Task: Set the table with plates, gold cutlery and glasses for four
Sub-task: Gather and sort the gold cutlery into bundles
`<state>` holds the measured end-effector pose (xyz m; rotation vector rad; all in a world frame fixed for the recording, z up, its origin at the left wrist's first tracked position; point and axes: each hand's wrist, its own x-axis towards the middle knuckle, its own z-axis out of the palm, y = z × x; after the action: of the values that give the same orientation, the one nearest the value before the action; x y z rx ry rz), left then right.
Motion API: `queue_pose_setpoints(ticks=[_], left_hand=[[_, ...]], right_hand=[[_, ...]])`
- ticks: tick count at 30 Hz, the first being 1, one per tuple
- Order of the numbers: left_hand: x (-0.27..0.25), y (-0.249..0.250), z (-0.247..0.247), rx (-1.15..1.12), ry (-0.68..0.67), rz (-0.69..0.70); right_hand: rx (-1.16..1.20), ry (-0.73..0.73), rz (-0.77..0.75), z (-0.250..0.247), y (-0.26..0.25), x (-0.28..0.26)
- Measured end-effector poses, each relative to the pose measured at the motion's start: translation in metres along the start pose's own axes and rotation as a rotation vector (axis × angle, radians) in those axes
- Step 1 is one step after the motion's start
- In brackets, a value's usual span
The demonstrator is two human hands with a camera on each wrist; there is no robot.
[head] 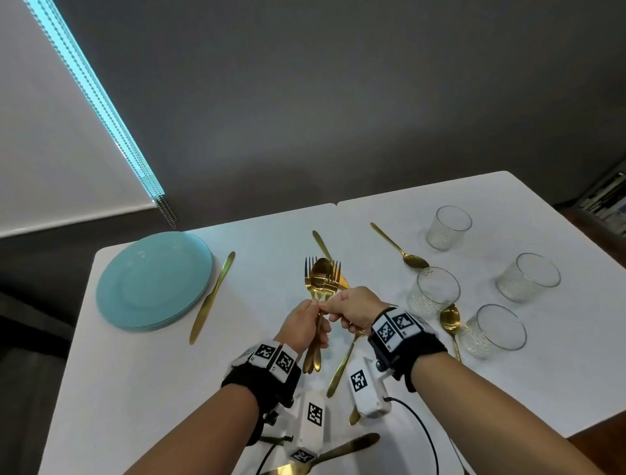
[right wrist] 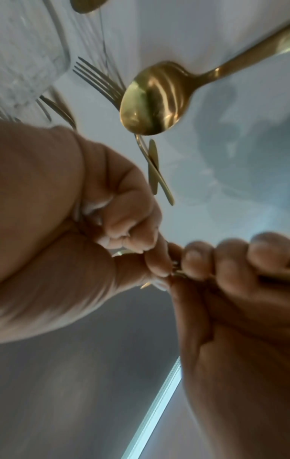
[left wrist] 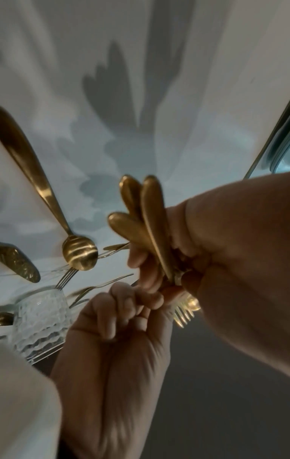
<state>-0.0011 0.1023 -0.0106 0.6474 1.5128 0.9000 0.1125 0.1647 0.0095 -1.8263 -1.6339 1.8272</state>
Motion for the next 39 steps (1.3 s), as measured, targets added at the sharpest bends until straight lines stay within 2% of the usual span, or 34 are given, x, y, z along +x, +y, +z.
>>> queue_pose_setpoints(ticks=[2, 4, 7, 9, 12, 17, 27, 31, 35, 39], left_hand=[[0.002, -0.003, -0.006, 0.032, 0.030, -0.005], [0.005, -0.004, -0.012, 0.060, 0.055, -0.017], [0.011, -0.001, -0.021, 0.081, 0.092, -0.034], [0.014, 0.002, -0.027, 0.079, 0.118, -0.026], [0.019, 0.007, -0.033, 0.094, 0.145, -0.006], [0.025, 0.013, -0.039, 0.116, 0.166, 0.007], [0.038, 0.025, -0.036, 0.179, 0.175, -0.017], [0.040, 0.036, -0.033, 0.185, 0.213, 0.044], [0.046, 0.048, -0.034, 0.295, 0.277, 0.136], [0.052, 0.050, -0.024, 0.316, 0.187, 0.109]], right_hand=[[-0.022, -0.008, -0.029, 0.003, -0.003, 0.003], [-0.133, 0.073, -0.052, -0.002, -0.005, 0.012], [-0.471, 0.272, -0.053, -0.016, -0.008, 0.029], [-0.669, 0.311, -0.020, -0.023, -0.008, 0.039], [-0.835, 0.314, 0.021, -0.023, -0.006, 0.050], [-0.915, 0.325, 0.075, -0.019, -0.006, 0.063], [-0.982, 0.294, 0.073, -0.027, -0.009, 0.068], [-1.140, 0.241, -0.039, -0.033, -0.030, 0.062], [-1.499, 0.103, -0.323, -0.036, -0.059, 0.047], [-1.660, -0.018, -0.509, -0.027, -0.080, 0.032]])
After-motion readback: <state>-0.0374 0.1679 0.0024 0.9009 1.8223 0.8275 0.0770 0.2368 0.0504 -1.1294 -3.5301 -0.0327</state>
